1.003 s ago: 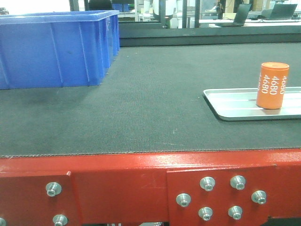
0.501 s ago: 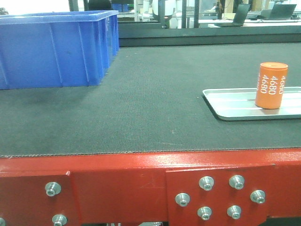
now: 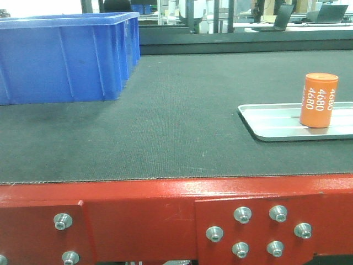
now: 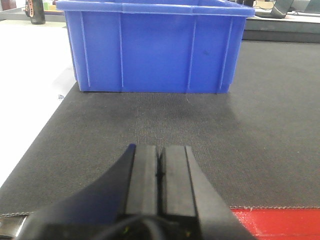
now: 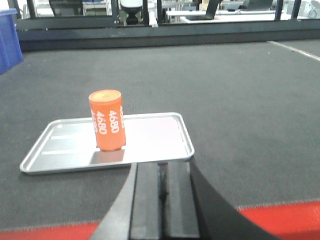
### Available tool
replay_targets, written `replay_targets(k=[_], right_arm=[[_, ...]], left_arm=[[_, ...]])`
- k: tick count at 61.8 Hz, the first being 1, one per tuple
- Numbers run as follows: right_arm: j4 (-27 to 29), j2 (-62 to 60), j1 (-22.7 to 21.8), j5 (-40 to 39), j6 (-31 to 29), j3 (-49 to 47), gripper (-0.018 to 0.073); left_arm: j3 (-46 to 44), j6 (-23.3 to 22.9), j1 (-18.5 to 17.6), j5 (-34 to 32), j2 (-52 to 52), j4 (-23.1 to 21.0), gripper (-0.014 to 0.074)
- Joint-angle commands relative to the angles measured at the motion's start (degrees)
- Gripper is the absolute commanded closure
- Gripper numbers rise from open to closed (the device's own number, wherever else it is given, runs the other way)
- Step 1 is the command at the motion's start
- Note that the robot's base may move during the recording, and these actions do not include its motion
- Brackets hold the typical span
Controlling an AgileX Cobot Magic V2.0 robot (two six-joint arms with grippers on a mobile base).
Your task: Grab orange capacitor from left shelf to right conveyor
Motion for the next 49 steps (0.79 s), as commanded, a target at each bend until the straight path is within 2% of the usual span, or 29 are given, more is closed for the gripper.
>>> replay_targets(k=[1,49], right_arm=[[0.4,-0.5,-0.4,-7.7,0.0,-0.2,0.0503],[0.4,-0.5,-0.4,-7.5,0.0,-0.2,0.0503]], left_arm=[[-0.3,-0.1,-0.3,-4.9,-0.5,-0.2,0.0723],[-0.3,-0.1,-0.3,-4.9,-0.5,-0.2,0.0723]])
